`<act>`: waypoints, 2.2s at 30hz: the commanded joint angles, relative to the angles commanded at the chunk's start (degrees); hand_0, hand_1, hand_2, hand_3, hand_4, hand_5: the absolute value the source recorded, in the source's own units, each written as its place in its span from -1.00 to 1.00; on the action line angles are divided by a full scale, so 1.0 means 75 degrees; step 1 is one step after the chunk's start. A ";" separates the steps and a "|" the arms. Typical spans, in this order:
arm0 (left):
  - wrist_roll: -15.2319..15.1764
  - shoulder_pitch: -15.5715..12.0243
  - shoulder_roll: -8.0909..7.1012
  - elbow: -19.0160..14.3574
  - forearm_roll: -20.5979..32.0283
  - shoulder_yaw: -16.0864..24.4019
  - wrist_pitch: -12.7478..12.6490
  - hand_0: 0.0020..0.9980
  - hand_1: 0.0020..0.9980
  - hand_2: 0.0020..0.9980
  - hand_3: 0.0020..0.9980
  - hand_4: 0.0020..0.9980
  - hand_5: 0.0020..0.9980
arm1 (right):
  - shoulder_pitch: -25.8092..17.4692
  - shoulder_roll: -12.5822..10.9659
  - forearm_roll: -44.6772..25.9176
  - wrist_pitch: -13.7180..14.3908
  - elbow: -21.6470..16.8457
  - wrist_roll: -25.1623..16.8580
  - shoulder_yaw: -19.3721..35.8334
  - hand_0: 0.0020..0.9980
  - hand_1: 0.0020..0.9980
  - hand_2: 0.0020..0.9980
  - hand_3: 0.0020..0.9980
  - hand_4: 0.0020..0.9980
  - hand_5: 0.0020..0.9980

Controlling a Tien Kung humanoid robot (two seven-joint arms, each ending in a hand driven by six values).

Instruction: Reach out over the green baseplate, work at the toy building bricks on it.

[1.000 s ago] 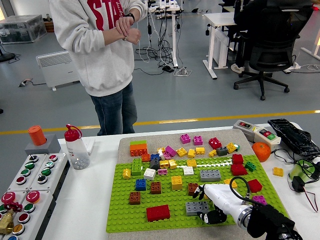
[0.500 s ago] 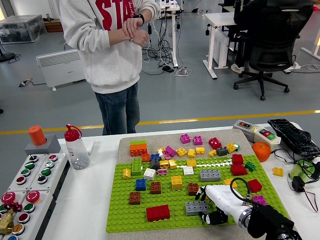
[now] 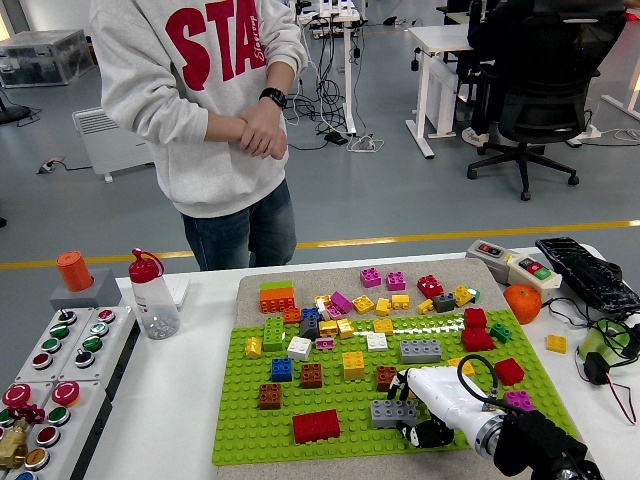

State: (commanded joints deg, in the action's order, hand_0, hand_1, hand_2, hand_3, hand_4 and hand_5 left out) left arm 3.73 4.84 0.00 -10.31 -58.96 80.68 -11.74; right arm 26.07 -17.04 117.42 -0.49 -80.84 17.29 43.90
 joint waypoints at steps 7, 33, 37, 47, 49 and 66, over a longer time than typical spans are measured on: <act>0.0012 0.0006 0.0000 0.0000 -0.0019 0.0002 0.0004 0.36 0.40 0.45 0.15 -0.34 1.00 | -0.0020 -0.0030 -0.0028 -0.0019 -0.0060 -0.0029 -0.0005 -0.95 -0.59 0.09 0.12 0.38 -0.79; 0.0056 -0.0048 0.0000 0.0000 -0.0101 0.0025 0.0016 0.36 0.40 0.45 0.16 -0.34 1.00 | -0.0359 -0.0406 -0.0127 0.0032 -0.0816 0.0000 -0.0173 -0.94 -0.56 0.09 0.10 0.30 -0.90; 0.0051 -0.0040 0.0000 0.0000 -0.0078 0.0006 0.0019 0.36 0.40 0.45 0.16 -0.34 1.00 | -0.0382 -0.0422 -0.0180 0.0021 -0.0846 -0.0008 -0.0177 -0.94 -0.56 0.09 0.10 0.30 -0.90; 0.0051 -0.0021 0.0000 0.0000 -0.0061 -0.0004 0.0020 0.36 0.40 0.44 0.16 -0.34 1.00 | -0.0362 -0.0390 -0.0238 0.0036 -0.0837 -0.0023 -0.0261 -0.94 -0.56 0.09 0.10 0.29 -0.90; 0.0053 -0.0019 0.0000 0.0000 -0.0059 -0.0007 0.0020 0.36 0.40 0.44 0.16 -0.34 1.00 | -0.0358 -0.0359 -0.0222 0.0047 -0.0819 -0.0022 -0.0271 -0.94 -0.56 0.09 0.10 0.29 -0.90; 0.0063 -0.0008 0.0000 0.0000 -0.0052 -0.0017 0.0019 0.36 0.40 0.44 0.15 -0.34 1.00 | -0.0307 -0.0280 -0.0195 0.0037 -0.0851 0.0040 -0.0413 -0.94 -0.55 0.10 0.10 0.29 -0.88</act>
State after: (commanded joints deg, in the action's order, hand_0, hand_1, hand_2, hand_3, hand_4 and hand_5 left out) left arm 4.20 4.78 0.00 -10.31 -59.35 80.55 -11.60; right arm 23.76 -19.14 115.96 -0.21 -87.22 17.59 40.80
